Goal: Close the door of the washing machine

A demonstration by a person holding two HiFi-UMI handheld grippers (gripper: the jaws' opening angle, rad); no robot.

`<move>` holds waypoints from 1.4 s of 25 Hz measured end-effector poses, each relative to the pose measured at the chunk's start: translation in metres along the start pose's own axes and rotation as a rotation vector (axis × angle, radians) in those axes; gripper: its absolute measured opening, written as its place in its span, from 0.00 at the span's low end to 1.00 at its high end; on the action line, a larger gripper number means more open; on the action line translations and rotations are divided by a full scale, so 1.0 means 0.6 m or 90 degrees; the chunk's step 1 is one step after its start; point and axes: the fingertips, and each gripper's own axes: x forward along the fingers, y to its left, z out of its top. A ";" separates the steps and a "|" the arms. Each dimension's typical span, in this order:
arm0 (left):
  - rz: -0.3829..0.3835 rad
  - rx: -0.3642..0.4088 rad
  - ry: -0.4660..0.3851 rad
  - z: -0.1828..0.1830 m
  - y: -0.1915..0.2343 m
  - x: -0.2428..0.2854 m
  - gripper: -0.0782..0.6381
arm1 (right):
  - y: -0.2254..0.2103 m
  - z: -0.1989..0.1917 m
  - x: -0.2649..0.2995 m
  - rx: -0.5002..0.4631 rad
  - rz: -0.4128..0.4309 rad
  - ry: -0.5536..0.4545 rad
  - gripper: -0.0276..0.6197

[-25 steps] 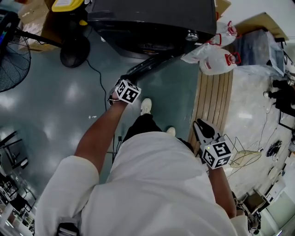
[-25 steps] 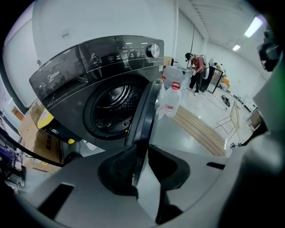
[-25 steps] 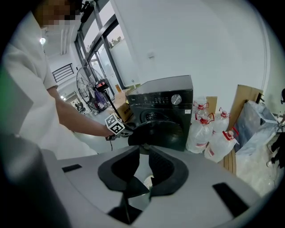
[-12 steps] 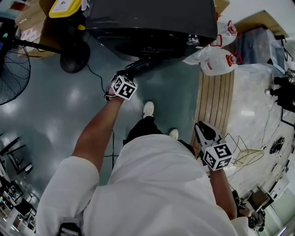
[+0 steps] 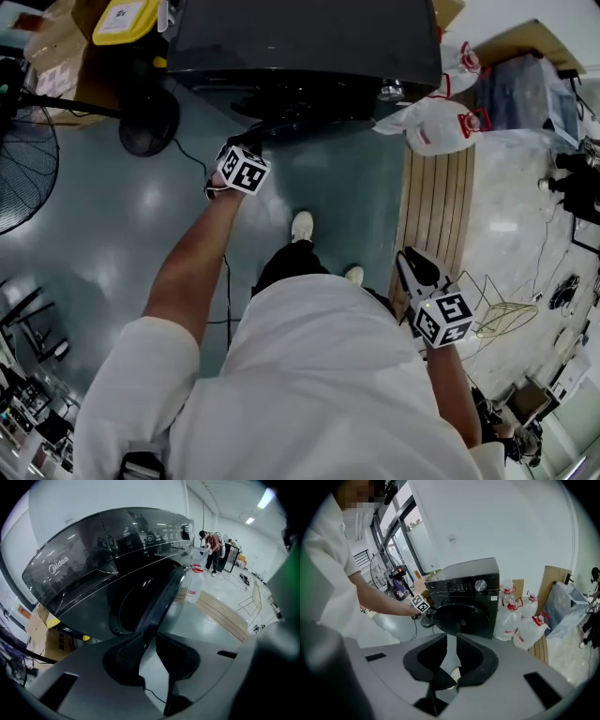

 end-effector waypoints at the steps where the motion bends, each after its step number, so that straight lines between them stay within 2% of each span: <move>1: 0.003 -0.001 0.000 0.003 0.006 0.002 0.23 | -0.002 0.002 0.001 0.001 -0.001 -0.001 0.15; 24: 0.022 0.018 -0.019 0.071 0.098 0.050 0.22 | -0.024 0.028 0.027 0.008 -0.028 0.015 0.15; 35: 0.021 0.015 -0.012 0.079 0.106 0.055 0.23 | -0.043 0.032 0.024 0.020 -0.040 0.015 0.14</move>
